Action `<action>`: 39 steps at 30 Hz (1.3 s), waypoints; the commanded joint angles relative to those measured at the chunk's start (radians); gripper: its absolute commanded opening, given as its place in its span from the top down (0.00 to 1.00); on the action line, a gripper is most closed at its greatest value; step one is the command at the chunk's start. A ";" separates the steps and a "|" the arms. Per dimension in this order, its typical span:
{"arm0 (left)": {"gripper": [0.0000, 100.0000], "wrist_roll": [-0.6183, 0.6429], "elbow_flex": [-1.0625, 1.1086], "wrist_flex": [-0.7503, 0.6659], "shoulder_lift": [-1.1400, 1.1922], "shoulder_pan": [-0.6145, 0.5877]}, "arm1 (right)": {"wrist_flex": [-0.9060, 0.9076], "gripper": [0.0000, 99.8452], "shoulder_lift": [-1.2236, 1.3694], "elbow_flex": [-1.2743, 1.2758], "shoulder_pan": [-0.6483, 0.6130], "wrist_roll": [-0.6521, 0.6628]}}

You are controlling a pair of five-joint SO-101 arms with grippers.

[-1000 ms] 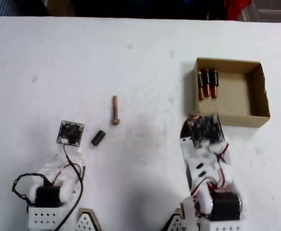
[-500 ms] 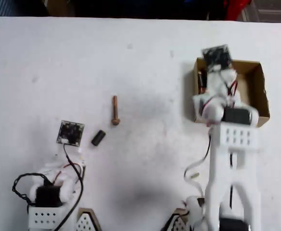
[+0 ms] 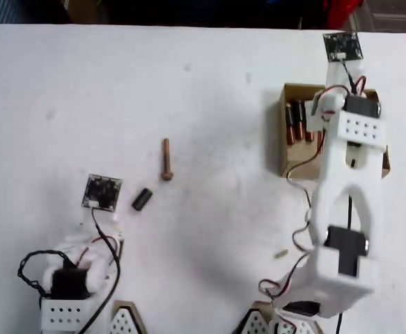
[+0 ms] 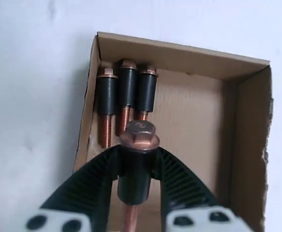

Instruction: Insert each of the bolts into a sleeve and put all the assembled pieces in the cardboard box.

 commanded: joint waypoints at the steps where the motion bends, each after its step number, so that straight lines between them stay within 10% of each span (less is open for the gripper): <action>1: 0.98 -0.008 -0.002 0.000 -0.007 -0.008 | 0.001 0.98 0.077 -0.176 0.015 0.009; 39: 0.98 -0.008 -0.002 0.000 -0.007 -0.008 | 0.053 0.98 0.808 -0.841 0.071 0.011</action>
